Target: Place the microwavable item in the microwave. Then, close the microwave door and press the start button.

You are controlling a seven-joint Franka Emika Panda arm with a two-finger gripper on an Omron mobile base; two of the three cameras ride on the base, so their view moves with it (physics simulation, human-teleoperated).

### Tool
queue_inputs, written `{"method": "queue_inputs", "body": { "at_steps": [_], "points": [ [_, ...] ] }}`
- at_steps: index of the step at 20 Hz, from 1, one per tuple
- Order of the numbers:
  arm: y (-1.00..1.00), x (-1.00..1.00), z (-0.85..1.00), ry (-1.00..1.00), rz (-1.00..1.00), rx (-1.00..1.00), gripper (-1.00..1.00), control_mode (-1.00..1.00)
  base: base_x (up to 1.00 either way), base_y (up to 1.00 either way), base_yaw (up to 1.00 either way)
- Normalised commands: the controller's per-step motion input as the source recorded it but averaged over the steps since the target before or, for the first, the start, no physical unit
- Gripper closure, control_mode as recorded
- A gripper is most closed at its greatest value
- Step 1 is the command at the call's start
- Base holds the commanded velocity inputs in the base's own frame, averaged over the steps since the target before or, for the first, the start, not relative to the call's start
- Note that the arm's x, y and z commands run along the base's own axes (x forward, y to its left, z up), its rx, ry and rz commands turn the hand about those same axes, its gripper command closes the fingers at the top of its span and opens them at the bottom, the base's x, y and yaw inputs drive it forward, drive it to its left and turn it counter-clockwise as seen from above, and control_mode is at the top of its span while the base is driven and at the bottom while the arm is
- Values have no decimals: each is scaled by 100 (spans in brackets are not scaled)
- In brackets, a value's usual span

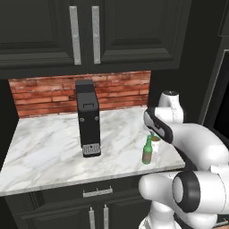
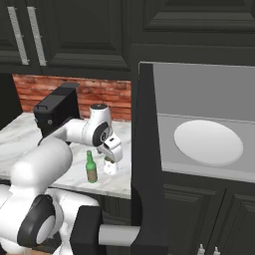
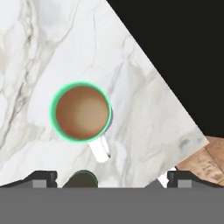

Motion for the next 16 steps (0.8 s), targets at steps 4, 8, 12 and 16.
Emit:
{"method": "queue_inputs", "body": {
  "at_steps": [4, 8, 12, 16],
  "points": [
    [2, 18, -39, 2, 9, 0, -100, -100, 0, 0, 0],
    [1, 2, -30, 0, 7, 0, -100, -100, 0, 0, 0],
    [2, 0, -27, 0, 6, 0, -100, -100, 0, 0, 0],
    [3, 0, -12, 0, 7, 0, -100, -100, 0, 0, 0]
  ]
}}
